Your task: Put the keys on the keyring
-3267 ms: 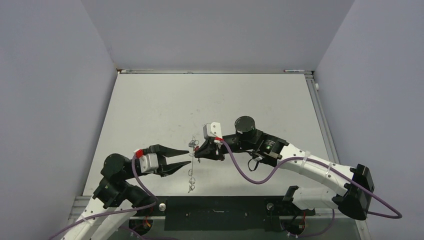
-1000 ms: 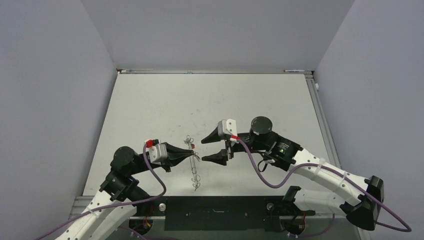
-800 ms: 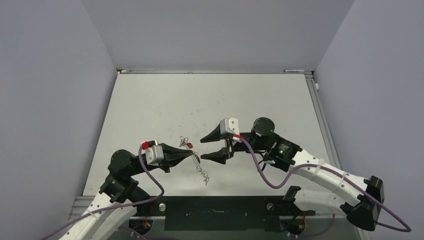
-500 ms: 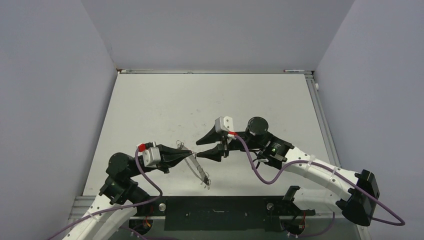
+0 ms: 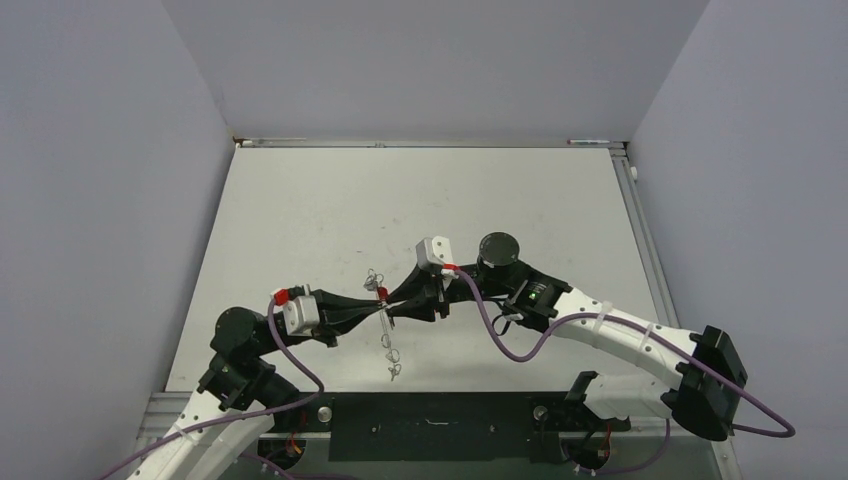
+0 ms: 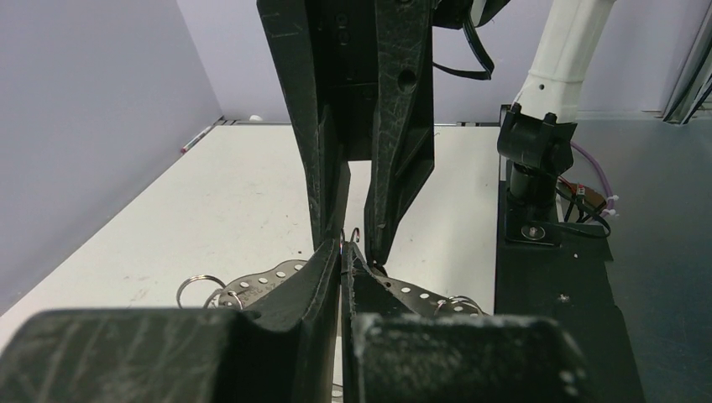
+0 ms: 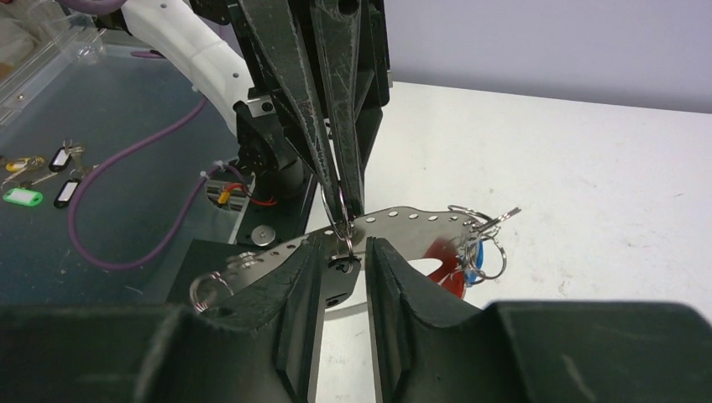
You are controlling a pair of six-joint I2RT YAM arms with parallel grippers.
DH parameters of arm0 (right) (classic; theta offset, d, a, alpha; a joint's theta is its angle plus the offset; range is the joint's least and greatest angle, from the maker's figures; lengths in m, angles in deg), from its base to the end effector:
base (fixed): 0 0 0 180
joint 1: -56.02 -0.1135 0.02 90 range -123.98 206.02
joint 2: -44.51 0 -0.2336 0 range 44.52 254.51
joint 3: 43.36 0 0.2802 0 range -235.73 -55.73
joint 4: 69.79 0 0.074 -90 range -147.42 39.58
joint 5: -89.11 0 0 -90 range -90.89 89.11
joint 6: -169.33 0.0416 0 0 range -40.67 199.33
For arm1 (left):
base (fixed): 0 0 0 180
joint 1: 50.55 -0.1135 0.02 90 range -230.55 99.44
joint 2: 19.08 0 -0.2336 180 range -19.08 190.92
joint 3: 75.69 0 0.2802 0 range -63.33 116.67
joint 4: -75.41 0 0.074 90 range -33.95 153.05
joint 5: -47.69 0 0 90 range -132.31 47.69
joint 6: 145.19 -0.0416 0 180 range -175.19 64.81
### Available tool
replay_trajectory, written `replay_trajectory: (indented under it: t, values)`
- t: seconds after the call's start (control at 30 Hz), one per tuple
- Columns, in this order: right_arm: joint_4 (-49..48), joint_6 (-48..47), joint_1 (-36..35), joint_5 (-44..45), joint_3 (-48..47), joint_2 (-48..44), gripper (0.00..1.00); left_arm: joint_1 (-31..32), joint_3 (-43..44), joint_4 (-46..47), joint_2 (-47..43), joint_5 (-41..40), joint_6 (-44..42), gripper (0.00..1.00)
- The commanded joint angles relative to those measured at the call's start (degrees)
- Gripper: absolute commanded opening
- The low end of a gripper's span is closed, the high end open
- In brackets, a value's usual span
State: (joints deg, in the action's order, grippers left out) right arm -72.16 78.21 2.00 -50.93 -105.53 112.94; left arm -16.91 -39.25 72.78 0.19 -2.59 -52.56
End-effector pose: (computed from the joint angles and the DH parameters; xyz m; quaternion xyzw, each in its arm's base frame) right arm 0.1582 0.2721 0.2934 -0.5624 0.4533 0.5522 0.4162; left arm 0.1266 -0.1162 0.2999 0.4128 0.4828 -0.4291 0.6422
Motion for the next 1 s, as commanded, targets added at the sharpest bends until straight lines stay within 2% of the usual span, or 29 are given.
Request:
replay_trajectory:
  t: [0.0,0.17,0.33,0.4,0.9,0.97]
  values:
    - [-3.1,-1.9,0.1,-2.3,-2.4,1.3,0.24,-0.3,0.4,2.4,-0.9,0.0,-0.7,0.00]
    - [-2.6,-2.4,0.2,-2.8,-2.9,2.4,0.23,-0.3,0.4,2.1,-1.1,-0.3,-1.1,0.00]
    - [-2.5,-2.3,0.2,-3.2,-2.9,2.6,0.08,-0.3,0.3,2.0,-1.0,-0.3,-1.2,0.00]
    - [-2.0,-2.5,0.2,-2.9,-2.8,2.4,0.06,-0.3,0.4,2.0,-1.1,-0.4,-1.3,0.00]
    - [6.1,-6.2,0.1,0.5,-5.6,-1.0,0.05,-0.1,0.4,1.2,-0.4,-0.3,-1.8,0.00]
    - [5.9,-6.3,0.1,0.3,-5.6,-0.8,0.09,0.1,0.3,1.2,-0.4,-0.3,-1.8,0.00]
